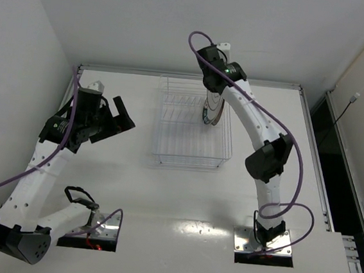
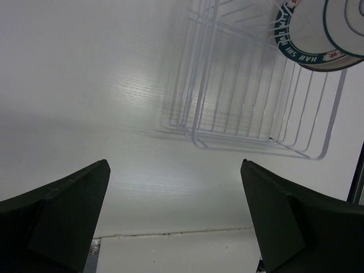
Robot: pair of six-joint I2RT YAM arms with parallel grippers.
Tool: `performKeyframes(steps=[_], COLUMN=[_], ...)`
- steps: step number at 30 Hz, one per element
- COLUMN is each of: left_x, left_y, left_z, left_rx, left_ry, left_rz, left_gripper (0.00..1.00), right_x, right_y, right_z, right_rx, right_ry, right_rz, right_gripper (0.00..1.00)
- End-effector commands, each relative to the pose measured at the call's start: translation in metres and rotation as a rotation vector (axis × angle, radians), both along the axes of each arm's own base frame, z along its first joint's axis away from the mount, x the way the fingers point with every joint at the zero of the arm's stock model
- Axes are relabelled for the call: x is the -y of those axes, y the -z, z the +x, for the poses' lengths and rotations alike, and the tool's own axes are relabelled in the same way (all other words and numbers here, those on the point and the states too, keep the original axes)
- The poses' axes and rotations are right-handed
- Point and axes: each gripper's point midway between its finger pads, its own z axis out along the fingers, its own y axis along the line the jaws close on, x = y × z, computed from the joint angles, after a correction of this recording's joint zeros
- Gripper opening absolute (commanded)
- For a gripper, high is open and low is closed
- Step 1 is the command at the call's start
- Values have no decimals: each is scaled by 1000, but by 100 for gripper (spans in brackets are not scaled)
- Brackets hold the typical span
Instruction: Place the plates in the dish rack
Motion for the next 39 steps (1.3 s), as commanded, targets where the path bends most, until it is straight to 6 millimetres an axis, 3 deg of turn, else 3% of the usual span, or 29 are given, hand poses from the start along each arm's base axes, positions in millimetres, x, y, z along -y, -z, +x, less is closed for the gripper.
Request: performKeyframes(steps=[1, 11, 12, 15, 16, 18, 19, 20, 22, 23, 24, 25, 26, 27, 28, 29, 30, 31, 32, 33, 34, 37, 39], left_x=[-2, -7, -7, -9, -9, -8, -8, -8, -8, -8, -9, -13, -16, -19, -25, -28, -31, -38, -42, -45, -52, -61, -56], left_y=[-2, 8, 8, 8, 8, 6, 8, 8, 14, 14, 18, 23, 23, 31, 30, 30, 33, 43, 43, 44, 54, 56, 40], left_z=[-3, -5, -5, -4, -4, -2, -1, -1, -1, -1, -1, -2, -3, -5, -7, -8, -10, -12, -16, -14, -17, -15, -7], left_rx=[29, 17, 17, 18, 18, 28, 28, 28, 9, 9, 0, -9, -3, -20, -2, 10, 9, 3, 16, 36, 27, 63, 158], left_ry=[19, 6, 6, -1, -1, -2, -2, -2, -8, -8, -14, -27, -38, -47, -70, -76, -86, -109, -114, -129, -150, -197, -171], left_rz=[29, 65, 65, 71, 71, 69, 69, 69, 65, 65, 74, 89, 97, 112, 128, 142, 152, 177, 192, 198, 235, 252, 227], left_gripper=[100, 100, 100, 100, 100, 100, 100, 100, 100, 100, 100, 100, 100, 100, 100, 100, 100, 100, 100, 100, 100, 100, 100], right_x=[-11, -34, -36, -37, -38, -36, -33, -31, -20, -21, -16, -15, -11, -4, -7, -5, 0, -1, 5, 12, 15, 41, 57], right_y=[18, 94, 104, 108, 106, 86, 81, 72, 33, 40, 23, 21, 17, 28, 11, 9, 28, 28, 0, 16, 13, 10, 11], right_z=[16, 14, 14, 10, 9, 5, 1, -3, -22, -27, -42, -57, -69, -86, -107, -122, -141, -156, -170, -188, -195, -228, -243], right_rx=[15, -148, -169, -206, -210, -181, -185, -177, -158, -195, -191, -233, -253, -309, -302, -327, -390, -399, -302, -335, -306, -256, -221], right_ry=[3, -51, -57, -67, -73, -75, -75, -75, -89, -100, -115, -140, -149, -149, -204, -246, -260, -289, -321, -316, -329, -313, -290], right_rz=[11, 21, 19, 17, 24, 41, 38, 43, 85, 85, 109, 128, 133, 115, 165, 175, 180, 218, 275, 282, 302, 320, 312], right_gripper=[0, 0, 4, 38, 43, 53, 66, 71, 85, 88, 91, 97, 98, 100, 100, 100, 100, 100, 100, 100, 100, 100, 100])
